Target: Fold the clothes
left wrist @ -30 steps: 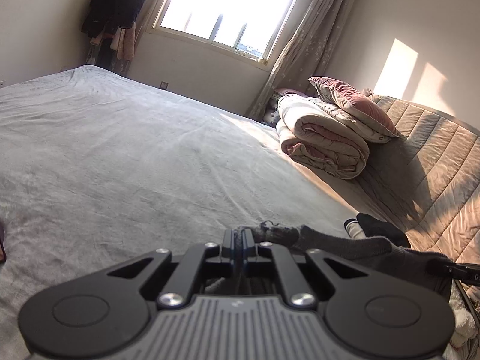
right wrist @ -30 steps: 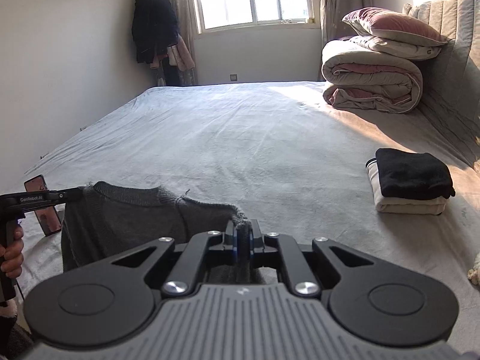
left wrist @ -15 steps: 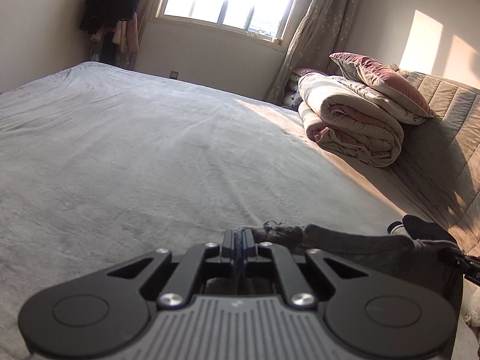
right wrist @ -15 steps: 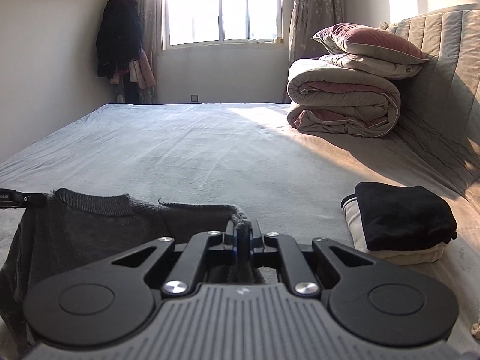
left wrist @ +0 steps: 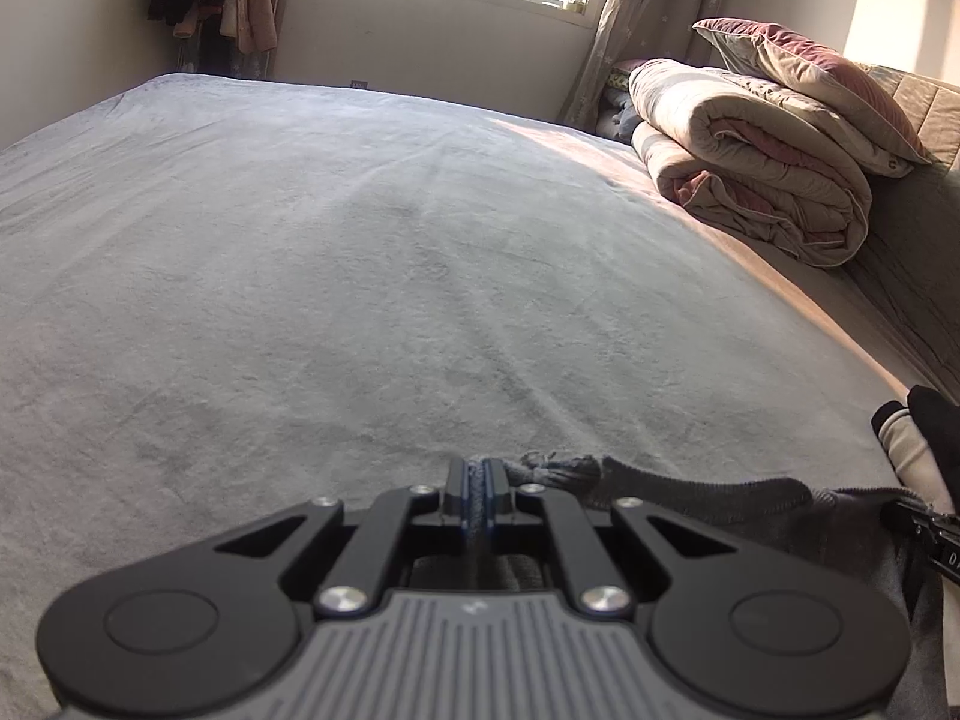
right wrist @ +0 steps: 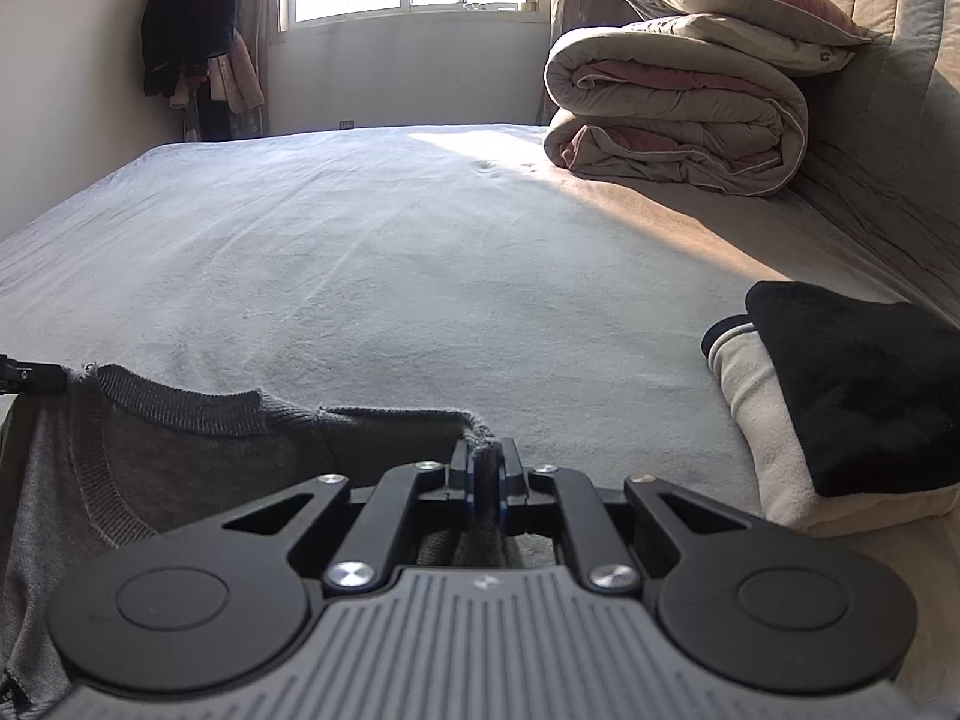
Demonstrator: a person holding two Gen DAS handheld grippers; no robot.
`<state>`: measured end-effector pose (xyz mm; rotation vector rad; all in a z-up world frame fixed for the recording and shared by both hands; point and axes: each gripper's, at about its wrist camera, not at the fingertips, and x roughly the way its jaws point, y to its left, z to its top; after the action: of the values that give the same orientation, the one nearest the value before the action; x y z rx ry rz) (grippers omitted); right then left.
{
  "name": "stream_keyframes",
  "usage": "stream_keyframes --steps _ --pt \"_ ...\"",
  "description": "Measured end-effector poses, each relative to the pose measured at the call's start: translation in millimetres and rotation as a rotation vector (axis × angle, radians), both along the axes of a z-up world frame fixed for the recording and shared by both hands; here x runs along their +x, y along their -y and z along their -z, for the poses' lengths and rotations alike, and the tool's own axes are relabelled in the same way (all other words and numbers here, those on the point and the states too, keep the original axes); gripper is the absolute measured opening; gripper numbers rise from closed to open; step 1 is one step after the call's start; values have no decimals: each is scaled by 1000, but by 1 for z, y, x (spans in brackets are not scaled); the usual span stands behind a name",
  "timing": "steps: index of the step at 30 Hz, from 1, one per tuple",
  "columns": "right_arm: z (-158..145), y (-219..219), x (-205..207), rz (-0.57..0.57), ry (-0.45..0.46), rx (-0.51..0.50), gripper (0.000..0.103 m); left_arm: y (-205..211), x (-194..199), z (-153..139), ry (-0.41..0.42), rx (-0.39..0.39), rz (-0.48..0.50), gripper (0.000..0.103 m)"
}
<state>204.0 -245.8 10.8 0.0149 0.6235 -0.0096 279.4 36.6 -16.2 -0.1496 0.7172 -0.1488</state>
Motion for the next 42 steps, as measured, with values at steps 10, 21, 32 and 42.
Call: stream_keyframes --steps 10,21,32,42 --pt "22 10 16 -3 -69 66 14 5 3 23 -19 6 5 17" --pt "-11 13 -18 -31 -51 115 50 1 -33 -7 -67 -39 33 43" --pt "-28 -2 -84 -82 -98 139 50 -5 -109 -29 -143 -33 79 45" --pt "-29 -1 -144 -83 -127 196 53 -24 -180 -12 -261 -129 46 46"
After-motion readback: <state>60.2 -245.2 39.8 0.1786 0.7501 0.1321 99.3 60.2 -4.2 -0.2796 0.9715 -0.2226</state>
